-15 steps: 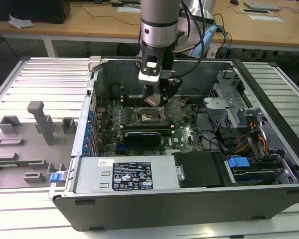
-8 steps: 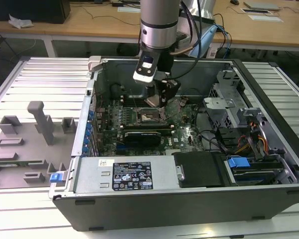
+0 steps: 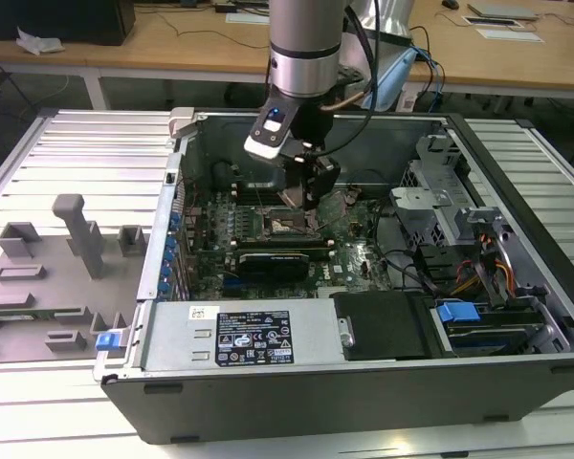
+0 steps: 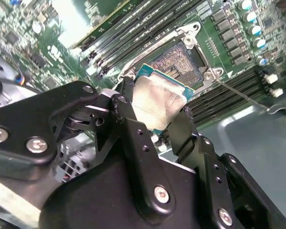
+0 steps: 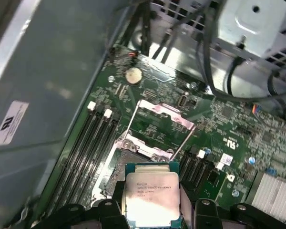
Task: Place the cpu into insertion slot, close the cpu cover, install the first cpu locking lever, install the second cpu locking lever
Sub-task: 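Place the cpu into insertion slot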
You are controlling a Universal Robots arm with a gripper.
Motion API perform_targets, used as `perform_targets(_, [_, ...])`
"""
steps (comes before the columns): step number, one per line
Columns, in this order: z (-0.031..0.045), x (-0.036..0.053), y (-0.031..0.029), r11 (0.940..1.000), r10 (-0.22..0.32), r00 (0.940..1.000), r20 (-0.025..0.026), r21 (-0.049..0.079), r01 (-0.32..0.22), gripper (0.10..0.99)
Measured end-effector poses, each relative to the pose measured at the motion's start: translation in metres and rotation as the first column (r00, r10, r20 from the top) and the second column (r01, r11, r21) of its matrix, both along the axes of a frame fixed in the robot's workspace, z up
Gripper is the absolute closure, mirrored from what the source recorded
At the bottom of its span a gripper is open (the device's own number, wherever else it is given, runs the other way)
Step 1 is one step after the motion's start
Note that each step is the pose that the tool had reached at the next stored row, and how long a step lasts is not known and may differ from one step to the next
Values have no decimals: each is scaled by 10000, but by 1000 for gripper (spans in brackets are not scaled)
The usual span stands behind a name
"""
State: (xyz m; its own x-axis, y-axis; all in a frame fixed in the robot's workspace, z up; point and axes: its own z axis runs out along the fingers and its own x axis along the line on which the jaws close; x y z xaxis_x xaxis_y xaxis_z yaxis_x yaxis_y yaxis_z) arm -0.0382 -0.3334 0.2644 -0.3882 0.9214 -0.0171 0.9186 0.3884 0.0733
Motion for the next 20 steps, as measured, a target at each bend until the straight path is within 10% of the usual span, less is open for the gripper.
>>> perform_targets(9, [-52,0,0,9841,-1777,9841,0,0,1777,549])
perform_targets(20, [-135,-4,0,9120,-4100,9121,-41,94,4100,549])
